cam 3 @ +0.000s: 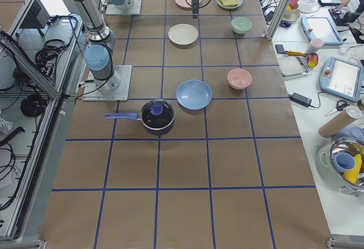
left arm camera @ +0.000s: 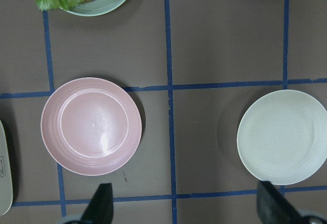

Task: Stack three plates with pink and blue
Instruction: 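Move the left gripper down toward the pink plate's rim, then lower the left gripper onto the pink plate's rim and close, then lift the pink plate with left gripper while right gripper grasps blue plate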

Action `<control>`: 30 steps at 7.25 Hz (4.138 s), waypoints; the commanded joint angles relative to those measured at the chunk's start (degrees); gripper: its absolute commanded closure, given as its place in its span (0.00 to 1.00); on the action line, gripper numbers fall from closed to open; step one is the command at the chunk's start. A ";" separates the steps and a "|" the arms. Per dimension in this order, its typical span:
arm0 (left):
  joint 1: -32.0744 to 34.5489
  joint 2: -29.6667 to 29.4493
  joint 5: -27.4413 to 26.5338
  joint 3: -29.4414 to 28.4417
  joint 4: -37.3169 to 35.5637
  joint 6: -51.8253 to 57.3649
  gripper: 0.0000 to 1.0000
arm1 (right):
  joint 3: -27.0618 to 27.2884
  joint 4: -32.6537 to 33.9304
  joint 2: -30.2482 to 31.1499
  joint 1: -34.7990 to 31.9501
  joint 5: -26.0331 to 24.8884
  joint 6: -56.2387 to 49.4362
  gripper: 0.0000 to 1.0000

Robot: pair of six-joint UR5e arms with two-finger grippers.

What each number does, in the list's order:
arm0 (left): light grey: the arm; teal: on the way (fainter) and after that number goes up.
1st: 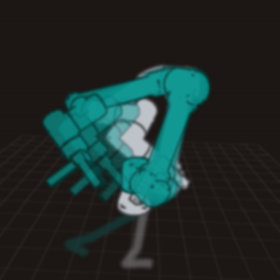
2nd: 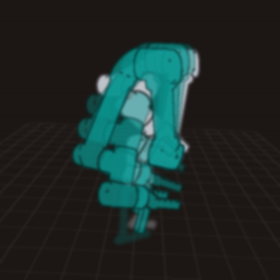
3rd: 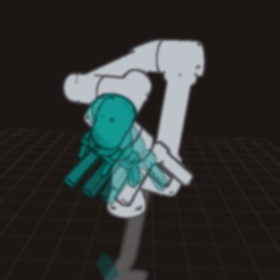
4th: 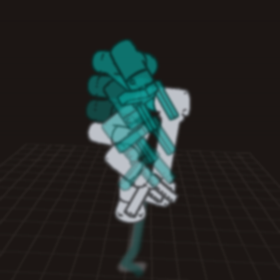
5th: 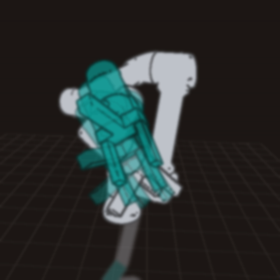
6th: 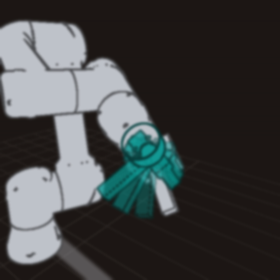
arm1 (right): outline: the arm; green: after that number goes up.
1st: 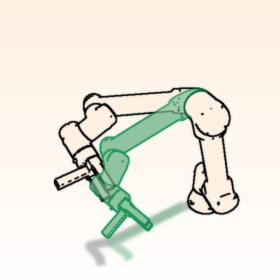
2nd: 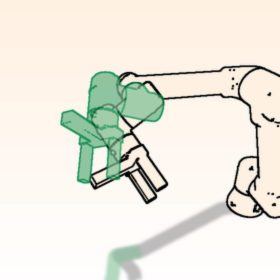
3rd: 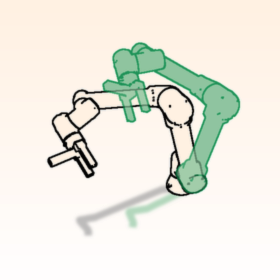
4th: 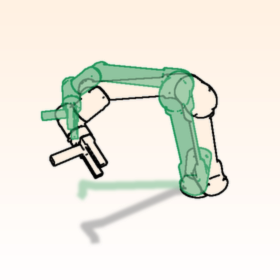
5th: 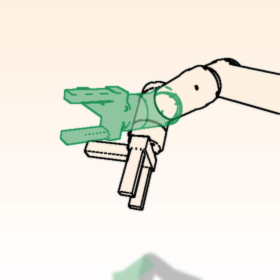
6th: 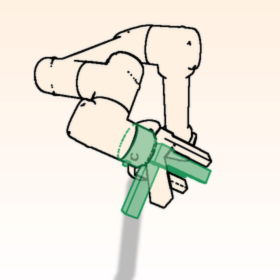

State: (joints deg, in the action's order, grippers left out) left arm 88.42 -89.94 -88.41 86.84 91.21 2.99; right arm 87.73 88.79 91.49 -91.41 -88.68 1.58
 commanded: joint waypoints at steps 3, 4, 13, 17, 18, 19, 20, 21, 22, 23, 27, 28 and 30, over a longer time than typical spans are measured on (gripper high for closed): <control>0.00 0.03 -0.01 0.96 -0.24 0.08 0.00 | 0.25 -0.02 -0.09 0.00 -0.09 0.00 0.00; 0.00 0.03 -0.01 1.66 -0.33 0.26 0.00 | 0.25 -0.02 0.09 0.00 -0.09 0.00 0.00; -0.35 -3.22 -5.37 26.52 -29.29 0.52 0.00 | 0.25 0.06 -0.09 -0.18 0.00 0.09 0.00; -1.05 -8.13 -5.37 32.96 -41.72 0.52 0.18 | 0.25 0.15 -0.18 -0.09 0.00 0.00 0.00; -1.14 -9.37 -5.45 33.05 -43.30 0.52 0.22 | 0.25 0.15 -0.09 -0.18 0.00 0.09 0.00; -1.23 -10.68 -5.54 32.96 -44.36 0.61 0.22 | 0.25 0.15 -0.17 -0.18 0.00 0.09 0.00; -1.23 -12.00 -5.80 33.05 -46.19 0.70 0.25 | 0.25 0.15 -0.18 -0.18 0.00 0.09 0.00; -1.32 -13.06 -5.89 32.96 -47.60 0.79 0.38 | 0.25 0.15 -0.18 -0.18 -0.09 -0.09 0.00; -1.93 -14.03 -5.90 32.96 -48.14 0.87 0.38 | 0.25 0.15 -0.26 -0.09 -0.26 -0.35 0.00; -2.37 -14.47 -5.98 33.05 -48.23 0.96 0.38 | 0.34 0.24 -1.31 0.69 -0.26 -1.66 0.00; -3.43 -15.88 -6.07 33.13 -48.23 0.88 0.45 | 0.16 1.21 -9.81 12.44 -0.09 -29.87 0.00; -3.43 -15.97 -6.16 33.13 -48.23 0.88 0.49 | 0.34 2.86 -11.06 15.00 -0.26 -31.36 0.00; -3.43 -16.23 -8.79 33.13 -48.23 0.96 0.58 | 1.30 8.90 -16.41 21.76 -1.14 -37.66 0.00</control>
State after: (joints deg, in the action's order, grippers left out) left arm 84.99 -105.98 -95.91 119.97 43.02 3.93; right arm 88.43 93.76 78.40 -74.09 -89.39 -31.30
